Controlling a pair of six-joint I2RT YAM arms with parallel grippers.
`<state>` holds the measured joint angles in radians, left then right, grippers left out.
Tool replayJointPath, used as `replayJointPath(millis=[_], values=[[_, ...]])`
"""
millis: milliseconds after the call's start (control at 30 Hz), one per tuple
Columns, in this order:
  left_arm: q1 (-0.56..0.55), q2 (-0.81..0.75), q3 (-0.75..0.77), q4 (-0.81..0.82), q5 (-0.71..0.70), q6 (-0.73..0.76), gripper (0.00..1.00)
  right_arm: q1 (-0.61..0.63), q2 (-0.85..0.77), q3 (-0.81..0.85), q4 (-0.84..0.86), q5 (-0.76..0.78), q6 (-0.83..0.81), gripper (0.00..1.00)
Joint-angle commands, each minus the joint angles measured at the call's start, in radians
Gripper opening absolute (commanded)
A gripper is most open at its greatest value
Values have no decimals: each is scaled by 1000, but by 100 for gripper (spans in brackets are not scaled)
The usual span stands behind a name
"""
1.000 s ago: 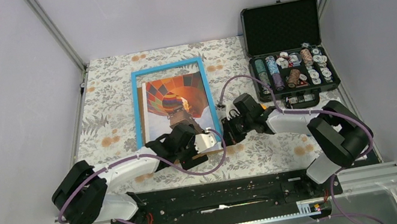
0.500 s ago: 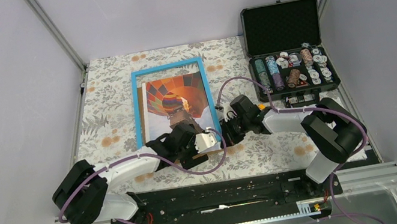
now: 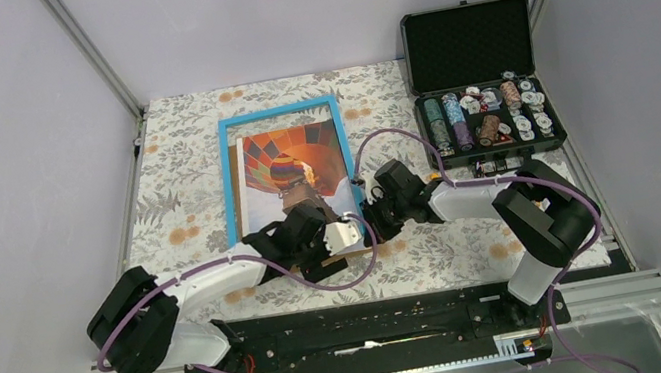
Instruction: Take the photo out of the frame
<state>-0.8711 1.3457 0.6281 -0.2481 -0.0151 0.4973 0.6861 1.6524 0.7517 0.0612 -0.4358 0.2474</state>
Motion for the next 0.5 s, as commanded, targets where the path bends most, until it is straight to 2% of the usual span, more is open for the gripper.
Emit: replayJointPath(millis=[0, 200, 467], values=[[30, -57, 55, -13, 99, -19, 99, 7, 2, 10, -33, 96, -45, 0], [58, -55, 94, -16, 138, -28, 99, 7, 6, 11, -48, 104, -53, 0], [77, 20, 105, 23, 105, -17, 99, 8, -8, 26, -99, 133, -53, 0]])
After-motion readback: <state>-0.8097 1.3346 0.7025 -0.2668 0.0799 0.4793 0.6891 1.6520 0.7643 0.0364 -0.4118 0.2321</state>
